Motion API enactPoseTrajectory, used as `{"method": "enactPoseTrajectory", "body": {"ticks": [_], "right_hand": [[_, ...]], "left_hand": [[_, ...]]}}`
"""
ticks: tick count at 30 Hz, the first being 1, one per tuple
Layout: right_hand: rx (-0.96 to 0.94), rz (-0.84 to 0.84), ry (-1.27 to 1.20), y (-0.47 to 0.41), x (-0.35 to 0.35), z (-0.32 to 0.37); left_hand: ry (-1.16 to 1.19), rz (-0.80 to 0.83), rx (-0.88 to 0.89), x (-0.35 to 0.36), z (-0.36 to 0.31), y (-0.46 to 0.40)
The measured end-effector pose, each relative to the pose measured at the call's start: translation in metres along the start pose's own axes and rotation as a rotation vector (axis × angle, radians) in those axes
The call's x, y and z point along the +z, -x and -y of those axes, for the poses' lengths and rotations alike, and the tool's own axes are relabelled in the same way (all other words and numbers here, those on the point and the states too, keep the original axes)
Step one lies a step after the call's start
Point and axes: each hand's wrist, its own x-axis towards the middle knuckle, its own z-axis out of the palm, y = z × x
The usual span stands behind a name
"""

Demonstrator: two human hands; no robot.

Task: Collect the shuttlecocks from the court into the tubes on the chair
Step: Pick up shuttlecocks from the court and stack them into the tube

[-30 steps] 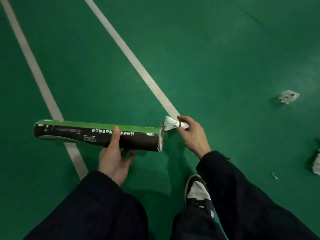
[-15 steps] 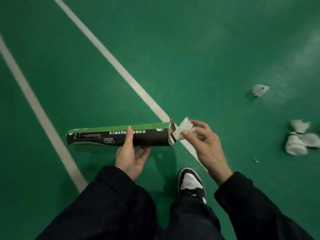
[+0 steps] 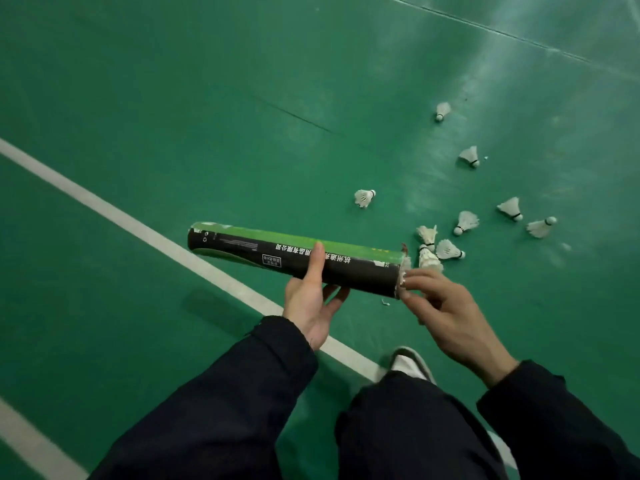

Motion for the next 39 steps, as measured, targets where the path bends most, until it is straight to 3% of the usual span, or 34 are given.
{"method": "enactPoseTrajectory", "body": {"ticks": [4,11,16,17,19,21,22,26,29,32,34,37,39], "right_hand": [[0.173,0.206,-0.199,-0.014,-0.025,-0.033],[0.348,0.136,-0.477,-0.055,-0.062,-0.144],[0.425,0.381,-0.614,-0.097,-0.103,-0.225],[0.431,0.341,-0.685,-0.105,-0.11,-0.238],[0.451,0.106,-0.775,-0.124,-0.116,-0.268],[0.414,-0.109,-0.484,-0.146,-0.113,-0.304],[0.382,-0.116,-0.225,-0.157,-0.11,-0.323],[0.138,0.132,0.384,-0.178,-0.084,-0.38],[-0.072,0.12,0.617,-0.193,-0.072,-0.394],[-0.05,0.111,0.676,-0.188,-0.076,-0.396],[0.093,-0.039,0.489,-0.174,-0.089,-0.393],[0.347,-0.395,-0.254,-0.149,-0.123,-0.361],[0.398,-0.545,-0.564,-0.13,-0.147,-0.335]], "left_hand": [[-0.116,0.019,0.052,0.039,0.027,-0.02],[-0.24,0.012,0.043,0.107,0.114,-0.088],[-0.302,0.026,0.062,0.146,0.155,-0.152],[-0.307,0.007,0.072,0.15,0.156,-0.163],[-0.309,-0.081,0.101,0.153,0.144,-0.178],[-0.317,-0.172,0.125,0.149,0.118,-0.18],[-0.35,-0.203,0.126,0.146,0.104,-0.179],[-0.602,-0.243,0.112,0.146,0.06,-0.162],[-0.673,-0.246,0.155,0.148,0.037,-0.154],[-0.659,-0.234,0.169,0.17,0.032,-0.166],[-0.667,-0.212,0.145,0.187,0.045,-0.184],[-0.635,-0.149,0.12,0.206,0.079,-0.219],[-0.599,-0.095,0.075,0.222,0.108,-0.239]]}}
